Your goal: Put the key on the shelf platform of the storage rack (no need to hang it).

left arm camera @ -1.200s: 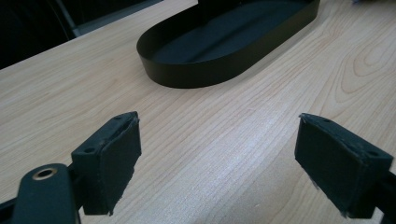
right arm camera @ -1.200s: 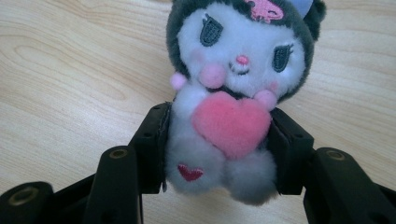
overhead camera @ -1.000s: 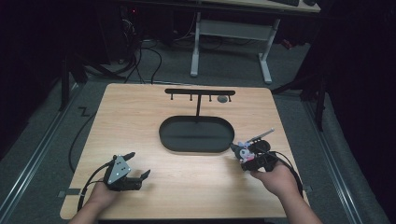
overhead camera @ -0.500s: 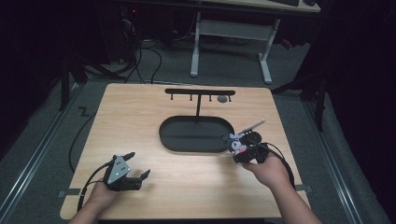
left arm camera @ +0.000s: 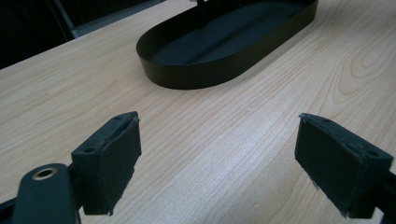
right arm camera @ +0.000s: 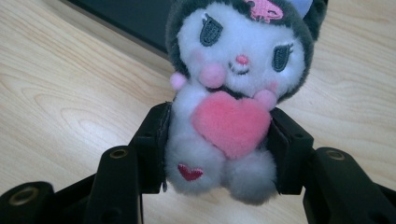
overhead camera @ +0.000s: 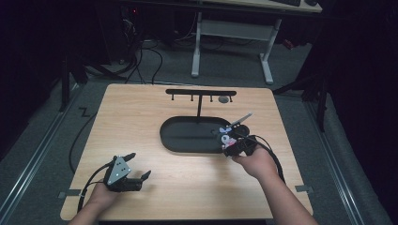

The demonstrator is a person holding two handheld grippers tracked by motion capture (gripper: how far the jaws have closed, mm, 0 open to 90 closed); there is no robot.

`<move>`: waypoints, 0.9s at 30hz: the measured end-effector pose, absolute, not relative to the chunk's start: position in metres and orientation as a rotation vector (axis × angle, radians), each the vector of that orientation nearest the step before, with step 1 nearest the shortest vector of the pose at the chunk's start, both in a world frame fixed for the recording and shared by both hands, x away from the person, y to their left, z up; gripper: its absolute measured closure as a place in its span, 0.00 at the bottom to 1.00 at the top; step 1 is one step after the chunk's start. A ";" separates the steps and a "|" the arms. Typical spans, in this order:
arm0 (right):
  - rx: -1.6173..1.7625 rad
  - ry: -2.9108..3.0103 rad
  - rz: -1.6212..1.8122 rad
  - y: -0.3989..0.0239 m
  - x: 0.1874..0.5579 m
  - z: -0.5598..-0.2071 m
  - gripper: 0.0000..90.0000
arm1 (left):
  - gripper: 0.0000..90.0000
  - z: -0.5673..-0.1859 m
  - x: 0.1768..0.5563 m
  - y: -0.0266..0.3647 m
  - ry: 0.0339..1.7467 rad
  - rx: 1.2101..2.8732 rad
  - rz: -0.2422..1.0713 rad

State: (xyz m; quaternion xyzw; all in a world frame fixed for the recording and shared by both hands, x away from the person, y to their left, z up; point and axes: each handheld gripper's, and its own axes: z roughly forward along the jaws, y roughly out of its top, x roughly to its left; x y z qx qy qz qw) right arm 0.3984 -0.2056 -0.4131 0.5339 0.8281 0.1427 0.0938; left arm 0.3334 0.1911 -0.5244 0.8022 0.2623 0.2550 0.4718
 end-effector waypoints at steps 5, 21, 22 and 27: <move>1.571 2.465 0.426 -0.197 0.407 -0.416 0.54 | 0.17 -0.525 0.333 0.191 0.642 1.960 0.626; 1.568 2.461 0.441 -0.177 0.434 -0.424 0.54 | 0.17 -0.525 0.333 0.192 0.646 1.947 0.618; 1.566 2.456 0.441 -0.176 0.436 -0.424 0.54 | 0.17 -0.525 0.333 0.192 0.644 1.949 0.619; 1.569 2.450 0.434 -0.171 0.447 -0.424 0.54 | 0.17 -0.524 0.333 0.193 0.644 1.949 0.614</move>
